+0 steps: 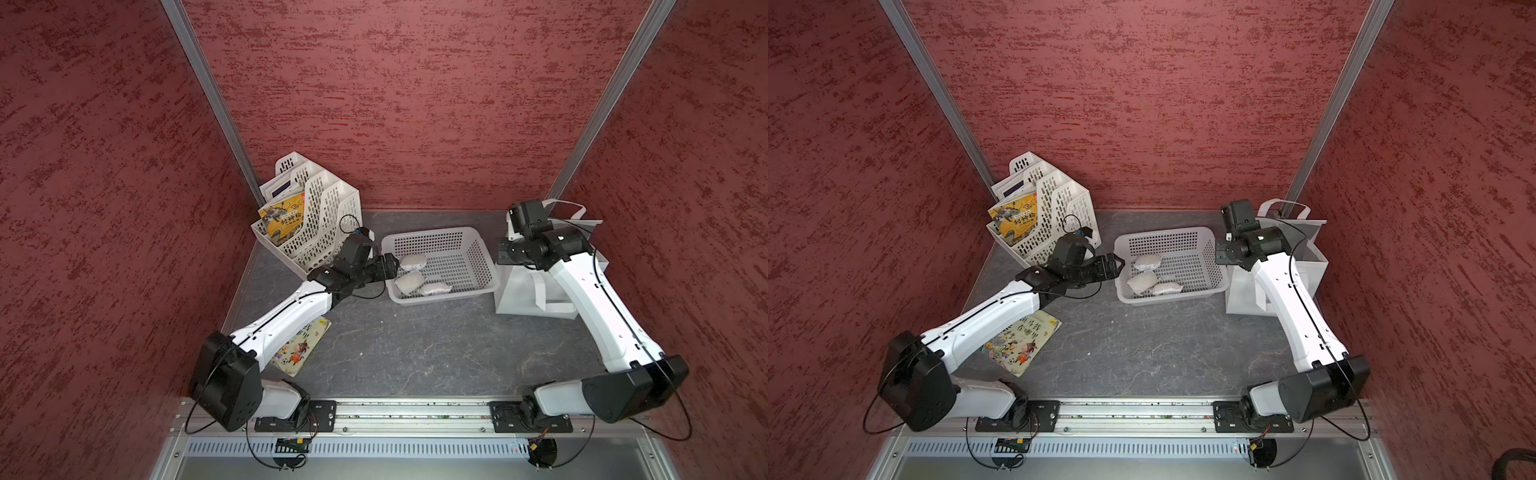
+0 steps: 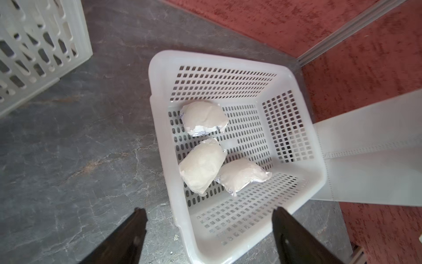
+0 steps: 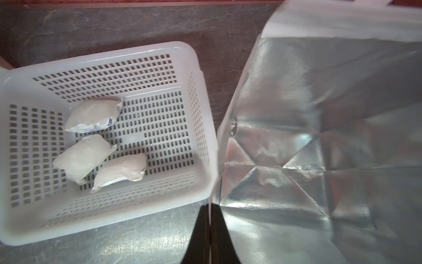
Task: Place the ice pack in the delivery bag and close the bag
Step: Pick up the delivery bag at the corner of the board, then move the bin to the center of the board.
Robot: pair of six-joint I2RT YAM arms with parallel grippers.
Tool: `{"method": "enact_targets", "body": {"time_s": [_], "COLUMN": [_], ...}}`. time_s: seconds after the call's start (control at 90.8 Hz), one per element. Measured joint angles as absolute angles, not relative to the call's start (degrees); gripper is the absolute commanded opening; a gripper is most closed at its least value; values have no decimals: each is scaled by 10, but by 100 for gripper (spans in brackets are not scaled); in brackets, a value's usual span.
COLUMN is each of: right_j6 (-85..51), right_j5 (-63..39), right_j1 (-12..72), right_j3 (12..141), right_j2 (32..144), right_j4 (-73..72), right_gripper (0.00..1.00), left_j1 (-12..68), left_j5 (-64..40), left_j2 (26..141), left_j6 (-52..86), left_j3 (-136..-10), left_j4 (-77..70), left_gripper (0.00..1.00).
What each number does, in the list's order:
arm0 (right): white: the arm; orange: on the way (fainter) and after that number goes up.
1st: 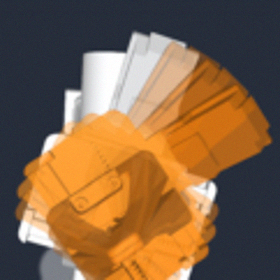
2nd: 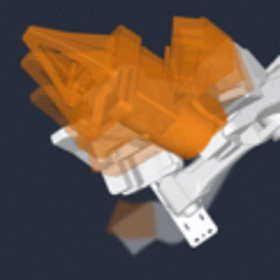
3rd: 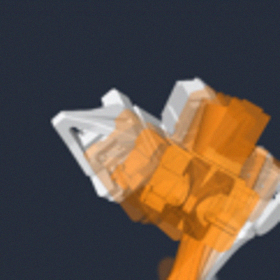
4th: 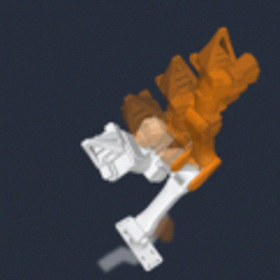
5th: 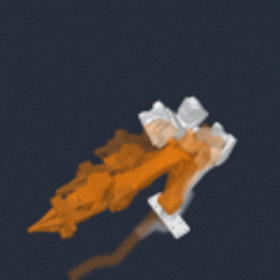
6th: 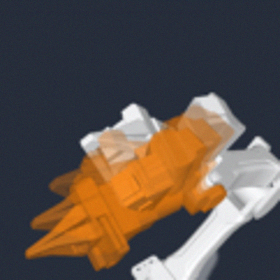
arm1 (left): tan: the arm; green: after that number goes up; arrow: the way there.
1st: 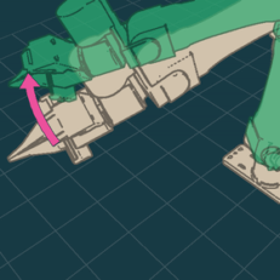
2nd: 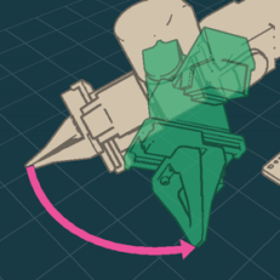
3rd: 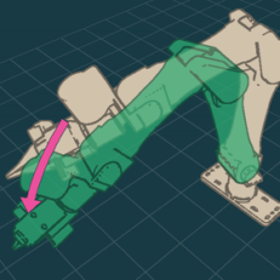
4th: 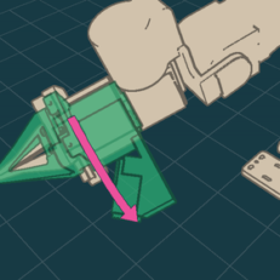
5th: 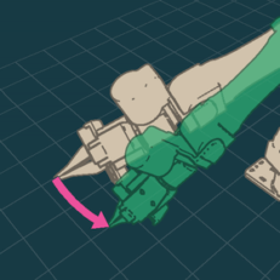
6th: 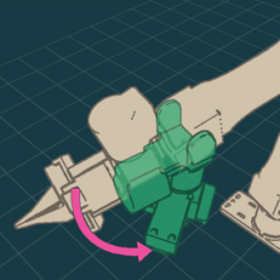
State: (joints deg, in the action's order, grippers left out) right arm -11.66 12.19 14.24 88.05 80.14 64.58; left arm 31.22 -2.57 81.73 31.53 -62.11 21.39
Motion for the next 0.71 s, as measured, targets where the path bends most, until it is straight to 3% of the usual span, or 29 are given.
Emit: {"method": "enact_targets", "body": {"time_s": [0.32,0.705], "right_j6": [-133,-135], "right_j5": [122,76], "right_j1": [142,142], "right_j3": [834,821], "right_j2": [795,772], "right_j4": [637,618], "right_gripper": [3,0], "left_j1": [325,316], "left_j5": [39,69], "left_j2": [977,1038], "left_j6": [323,314], "left_j3": [-747,-758], "left_j4": [307,332], "left_gripper": [71,20]}}
